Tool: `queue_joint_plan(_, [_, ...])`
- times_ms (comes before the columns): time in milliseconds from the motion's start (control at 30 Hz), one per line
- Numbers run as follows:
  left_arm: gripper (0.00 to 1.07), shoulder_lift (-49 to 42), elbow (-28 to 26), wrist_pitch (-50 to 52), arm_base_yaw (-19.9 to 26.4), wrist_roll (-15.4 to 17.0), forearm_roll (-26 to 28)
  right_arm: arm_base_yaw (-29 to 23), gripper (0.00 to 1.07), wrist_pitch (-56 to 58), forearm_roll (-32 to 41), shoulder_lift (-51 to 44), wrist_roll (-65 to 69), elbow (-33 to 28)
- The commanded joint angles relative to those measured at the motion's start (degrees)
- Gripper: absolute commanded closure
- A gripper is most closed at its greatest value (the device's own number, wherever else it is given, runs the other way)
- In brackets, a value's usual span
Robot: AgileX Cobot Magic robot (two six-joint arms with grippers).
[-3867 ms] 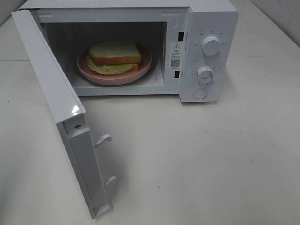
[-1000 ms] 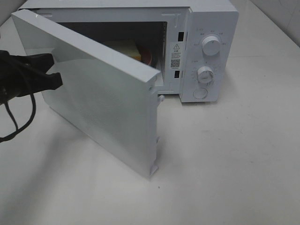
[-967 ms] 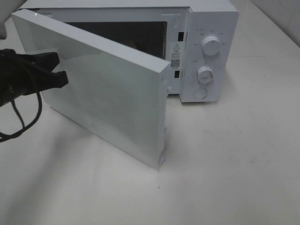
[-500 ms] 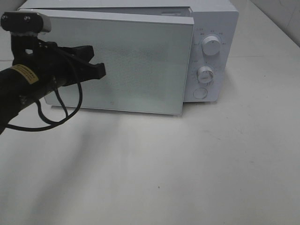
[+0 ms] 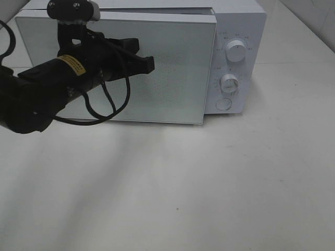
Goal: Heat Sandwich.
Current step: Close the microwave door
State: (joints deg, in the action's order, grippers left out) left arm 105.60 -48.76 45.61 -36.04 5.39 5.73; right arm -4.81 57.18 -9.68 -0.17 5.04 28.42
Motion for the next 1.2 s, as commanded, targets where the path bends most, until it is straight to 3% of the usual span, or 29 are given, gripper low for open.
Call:
queue_joint_plan(33, [1.07, 1.9, -4.0, -2.5, -1.1, -0.1, 0.5, 0.4, 0.32, -0.3, -0.2, -1.7, -0.4, -0.1])
queue_joint_plan(567, [1.07, 8.0, -14.4, -6.6, -4.3, -0.1, 0.8, 0.4, 0.32, -0.3, -0.2, -1.7, -0.4, -0.1])
queue_joint_plan(1200, [1.07, 13.3, -26.5, -13.5, -4.3, -0.7, 0.8, 0.4, 0.32, -0.3, -0.2, -1.7, -0.4, -0.1])
